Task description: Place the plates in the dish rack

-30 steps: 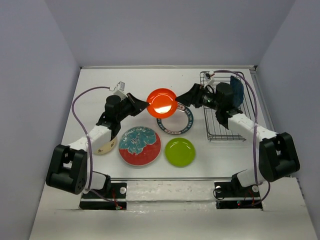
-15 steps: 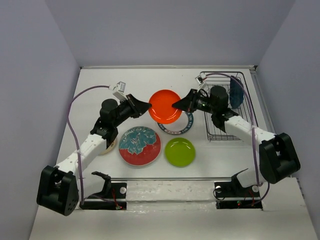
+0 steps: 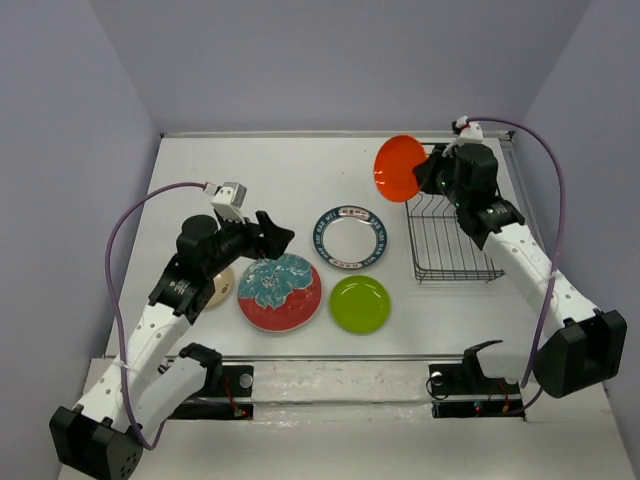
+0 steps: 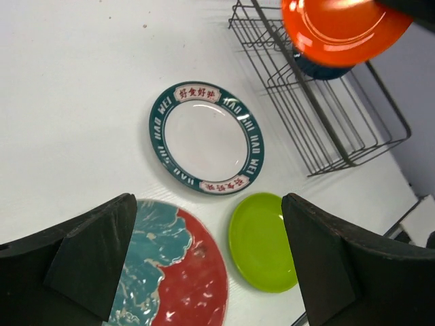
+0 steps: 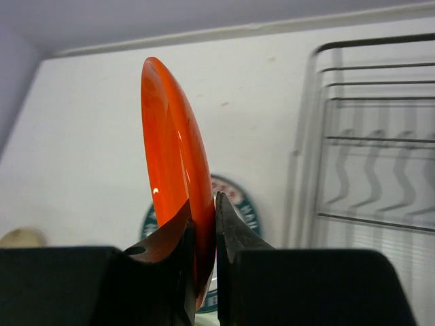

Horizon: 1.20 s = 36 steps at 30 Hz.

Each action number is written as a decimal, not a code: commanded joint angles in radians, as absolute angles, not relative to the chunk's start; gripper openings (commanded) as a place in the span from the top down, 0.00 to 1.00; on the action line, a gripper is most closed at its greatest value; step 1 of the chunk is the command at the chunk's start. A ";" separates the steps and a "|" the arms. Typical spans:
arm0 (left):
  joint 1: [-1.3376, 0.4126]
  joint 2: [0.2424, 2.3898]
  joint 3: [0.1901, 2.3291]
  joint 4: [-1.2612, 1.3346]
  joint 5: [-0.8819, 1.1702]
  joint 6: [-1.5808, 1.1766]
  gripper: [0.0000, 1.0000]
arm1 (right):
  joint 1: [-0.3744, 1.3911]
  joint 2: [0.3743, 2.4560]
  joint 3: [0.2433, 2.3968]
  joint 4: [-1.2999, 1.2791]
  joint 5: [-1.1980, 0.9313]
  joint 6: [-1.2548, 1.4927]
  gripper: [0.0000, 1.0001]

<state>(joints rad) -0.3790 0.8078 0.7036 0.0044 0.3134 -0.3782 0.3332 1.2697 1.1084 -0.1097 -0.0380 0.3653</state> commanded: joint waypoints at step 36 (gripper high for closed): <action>-0.724 0.653 0.706 -0.163 0.094 -0.193 0.01 | 0.190 1.856 1.589 -0.426 0.786 -0.249 0.93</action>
